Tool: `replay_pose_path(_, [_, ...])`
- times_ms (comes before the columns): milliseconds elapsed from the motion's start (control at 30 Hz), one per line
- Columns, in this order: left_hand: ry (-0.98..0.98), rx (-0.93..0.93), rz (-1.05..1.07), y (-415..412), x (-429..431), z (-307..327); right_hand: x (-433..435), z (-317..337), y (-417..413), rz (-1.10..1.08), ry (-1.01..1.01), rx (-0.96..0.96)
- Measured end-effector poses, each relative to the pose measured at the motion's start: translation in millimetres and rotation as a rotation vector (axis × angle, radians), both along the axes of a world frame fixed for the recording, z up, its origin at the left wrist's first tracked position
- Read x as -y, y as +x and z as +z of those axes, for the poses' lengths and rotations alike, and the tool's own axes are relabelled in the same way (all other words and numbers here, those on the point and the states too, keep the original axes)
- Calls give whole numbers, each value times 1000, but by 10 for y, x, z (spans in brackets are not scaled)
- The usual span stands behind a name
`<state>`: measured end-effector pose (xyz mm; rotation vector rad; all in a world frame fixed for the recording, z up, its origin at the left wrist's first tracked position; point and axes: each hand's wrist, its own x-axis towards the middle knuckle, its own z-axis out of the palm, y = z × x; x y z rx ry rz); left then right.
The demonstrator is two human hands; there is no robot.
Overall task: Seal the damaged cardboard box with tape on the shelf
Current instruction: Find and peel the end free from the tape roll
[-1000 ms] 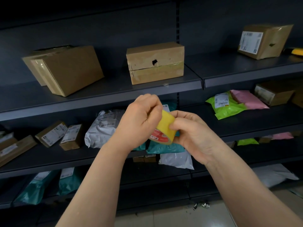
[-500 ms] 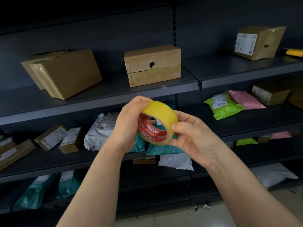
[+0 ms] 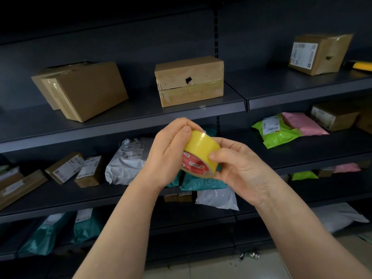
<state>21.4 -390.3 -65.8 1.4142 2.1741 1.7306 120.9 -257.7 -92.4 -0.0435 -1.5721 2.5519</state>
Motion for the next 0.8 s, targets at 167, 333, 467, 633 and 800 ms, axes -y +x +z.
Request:
replay_pose_path(167, [41,154,103,-2,-24,24,14,-27,-1,45,6,-33])
replay_pose_path(333, [79,401,180,-21,-57,8,-3,-31,-4,67,2,-41])
replay_pose_path(467, [197,682,162,-9,-83,24,-20,14,0,87,-2,-89])
replay_pose_path(633, [205,667,144,-4,-82,87,-18,0,-8,133,-54,-119])
replay_pose_path(800, [166,553,173,-6,-68,107,-15,6,-44,134,-130,-130])
